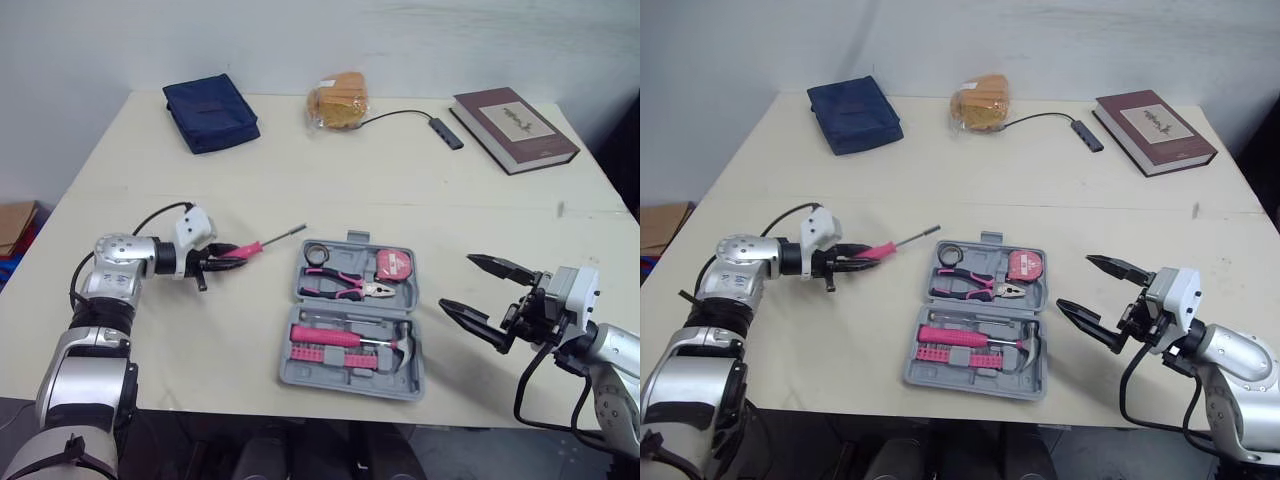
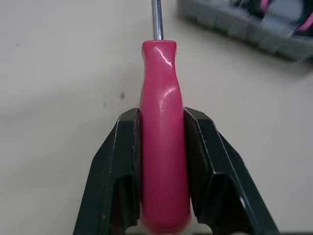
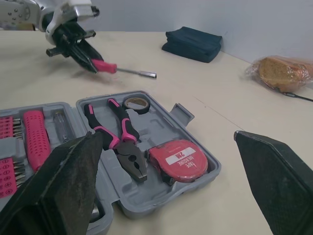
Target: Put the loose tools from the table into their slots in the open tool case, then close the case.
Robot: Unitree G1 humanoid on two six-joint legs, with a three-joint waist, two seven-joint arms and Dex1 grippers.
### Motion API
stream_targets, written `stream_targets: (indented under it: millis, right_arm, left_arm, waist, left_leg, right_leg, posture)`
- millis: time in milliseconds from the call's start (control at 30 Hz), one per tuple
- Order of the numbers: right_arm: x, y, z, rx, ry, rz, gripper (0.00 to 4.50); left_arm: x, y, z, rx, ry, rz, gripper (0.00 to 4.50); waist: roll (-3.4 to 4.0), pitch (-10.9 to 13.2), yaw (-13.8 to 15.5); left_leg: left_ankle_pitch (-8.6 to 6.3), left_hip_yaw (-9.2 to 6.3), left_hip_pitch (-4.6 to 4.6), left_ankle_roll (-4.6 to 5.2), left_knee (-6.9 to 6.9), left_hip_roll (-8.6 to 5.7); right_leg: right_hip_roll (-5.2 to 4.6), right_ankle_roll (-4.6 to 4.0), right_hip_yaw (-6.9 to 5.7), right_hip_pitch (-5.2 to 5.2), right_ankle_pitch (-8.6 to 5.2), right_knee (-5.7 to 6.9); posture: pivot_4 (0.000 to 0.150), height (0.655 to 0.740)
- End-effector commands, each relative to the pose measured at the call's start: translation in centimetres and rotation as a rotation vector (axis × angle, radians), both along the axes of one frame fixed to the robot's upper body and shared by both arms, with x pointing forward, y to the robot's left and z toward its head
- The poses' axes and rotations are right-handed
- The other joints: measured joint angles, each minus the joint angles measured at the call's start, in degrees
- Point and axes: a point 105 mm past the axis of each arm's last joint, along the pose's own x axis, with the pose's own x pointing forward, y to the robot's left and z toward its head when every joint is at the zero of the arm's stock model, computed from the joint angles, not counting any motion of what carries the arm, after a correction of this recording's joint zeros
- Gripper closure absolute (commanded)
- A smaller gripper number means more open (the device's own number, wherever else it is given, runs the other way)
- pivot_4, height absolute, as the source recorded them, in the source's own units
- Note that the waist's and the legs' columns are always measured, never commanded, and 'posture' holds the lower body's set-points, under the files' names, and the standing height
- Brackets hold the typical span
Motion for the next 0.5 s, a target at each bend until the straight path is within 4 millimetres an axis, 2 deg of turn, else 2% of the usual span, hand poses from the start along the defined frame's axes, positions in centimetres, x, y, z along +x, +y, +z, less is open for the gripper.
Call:
stream_targets:
  millis: [33,133,200,267,367,500]
  right_arm:
    - [-0.4,-0.6,1.2,-0.038,-0.05,-0.002,0.0]
    - [-0.7,-0.9,1.3,-0.064,-0.055,-0.002,0.0]
    - [-1.1,-1.2,1.1,-0.086,-0.05,0.001,0.0]
    - [-1.4,-1.4,1.0,-0.1,-0.044,0.004,0.0]
    - [-2.3,-2.0,0.0,-0.145,-0.007,0.01,0.0]
    - [-3.0,-2.0,-0.6,-0.161,0.023,0.035,0.0]
  left_arm:
    - [-1.9,-1.8,4.0,-0.028,-0.127,-0.137,3.95]
    - [-4.5,-4.3,5.1,-0.015,-0.144,-0.266,3.95]
    - [-6.8,-6.4,5.2,-0.001,-0.106,-0.35,3.95]
    - [-8.3,-7.6,5.1,0.012,-0.081,-0.396,3.95]
    - [-10.8,-11.3,4.0,0.002,0.008,-0.431,3.95]
    - [-13.8,-12.9,1.0,0.127,0.12,-0.493,3.95]
  waist:
    - [0.0,0.0,0.0]
    - [0.0,0.0,0.0]
    - [0.0,0.0,0.0]
    - [0.0,0.0,0.0]
    - [0.01,0.0,0.0]
    - [0.01,0.0,-0.2]
  left_leg:
    - [0.03,0.0,0.0,-0.06,0.0,0.0]
    - [0.04,-0.01,0.01,-0.07,0.0,0.0]
    - [0.03,-0.02,0.01,-0.05,0.0,0.01]
    - [0.01,-0.06,0.01,-0.03,-0.01,0.01]
    - [-0.04,-0.06,0.08,0.06,-0.01,0.01]
    - [-0.05,-0.03,0.15,0.08,-0.01,-0.01]
  right_leg:
    - [0.0,0.0,0.01,0.01,0.0,0.0]
    - [-0.03,0.01,0.06,0.06,0.0,-0.02]
    - [-0.03,0.01,0.29,0.07,0.01,-0.04]
    - [-0.01,0.01,0.53,0.08,0.01,-0.03]
    - [0.02,0.01,0.61,0.11,0.01,-0.09]
    - [0.07,0.01,0.73,0.13,0.0,-0.13]
  posture:
    - [0.15,0.74]
    - [0.15,0.74]
    - [0.15,0.74]
    - [0.15,0.74]
    - [0.15,0.74]
    - [0.15,0.74]
